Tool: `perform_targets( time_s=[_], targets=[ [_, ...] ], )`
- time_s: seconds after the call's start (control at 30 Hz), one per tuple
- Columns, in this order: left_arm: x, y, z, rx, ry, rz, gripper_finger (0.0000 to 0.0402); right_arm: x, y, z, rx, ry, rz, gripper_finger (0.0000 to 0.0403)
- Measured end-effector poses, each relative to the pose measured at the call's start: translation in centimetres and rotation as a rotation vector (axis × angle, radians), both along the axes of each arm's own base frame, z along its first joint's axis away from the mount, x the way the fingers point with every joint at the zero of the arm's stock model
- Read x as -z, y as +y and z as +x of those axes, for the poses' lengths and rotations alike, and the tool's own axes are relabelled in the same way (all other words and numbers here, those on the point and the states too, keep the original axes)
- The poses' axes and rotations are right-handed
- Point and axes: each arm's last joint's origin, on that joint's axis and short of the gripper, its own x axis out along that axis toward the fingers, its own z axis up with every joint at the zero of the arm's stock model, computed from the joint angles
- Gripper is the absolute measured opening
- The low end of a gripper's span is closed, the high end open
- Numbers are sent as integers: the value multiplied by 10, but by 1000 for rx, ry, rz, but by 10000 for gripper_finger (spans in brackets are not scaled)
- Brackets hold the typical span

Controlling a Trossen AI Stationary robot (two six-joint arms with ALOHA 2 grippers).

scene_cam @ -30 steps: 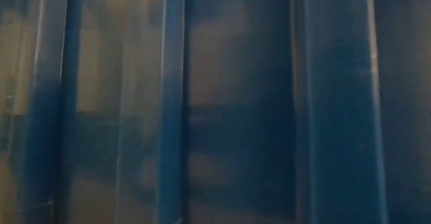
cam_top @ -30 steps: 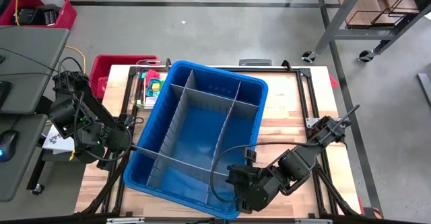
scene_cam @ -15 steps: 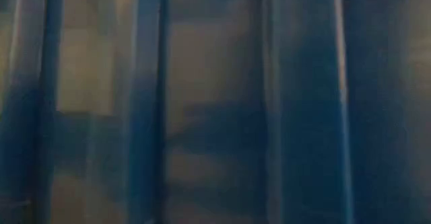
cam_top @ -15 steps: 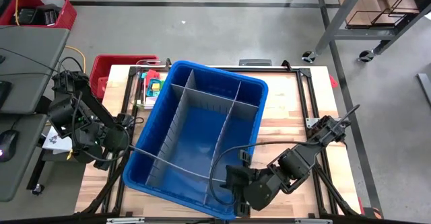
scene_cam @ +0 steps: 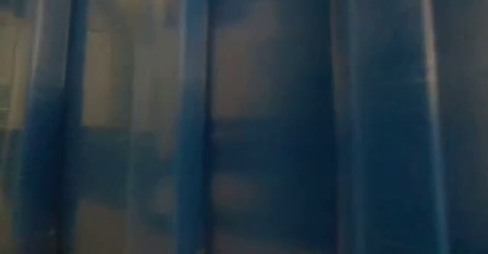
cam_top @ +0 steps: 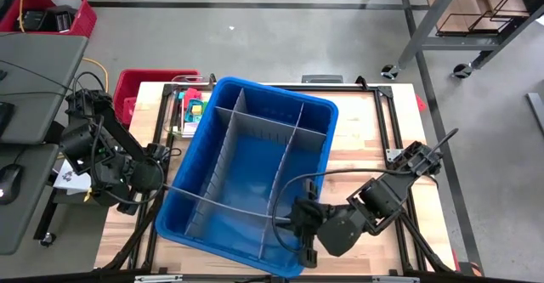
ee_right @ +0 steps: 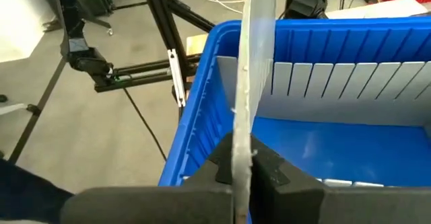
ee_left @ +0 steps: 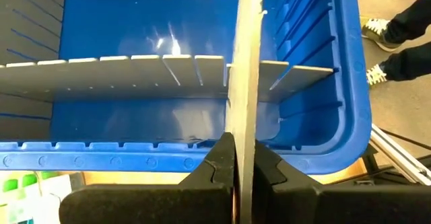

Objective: Sort blocks

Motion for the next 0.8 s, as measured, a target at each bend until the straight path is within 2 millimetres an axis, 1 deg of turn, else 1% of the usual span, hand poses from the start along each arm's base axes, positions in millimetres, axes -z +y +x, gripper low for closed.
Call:
perform_targets(
  time_s=[0.4, 0.8],
  targets=[
    [0, 0, 0, -1, -2, 2, 1, 2, -1, -1, 5, 20, -9, 0],
    [0, -1, 1, 0, 2, -4, 1, 9, -5, -6, 50, 101, 1, 0]
  ],
)
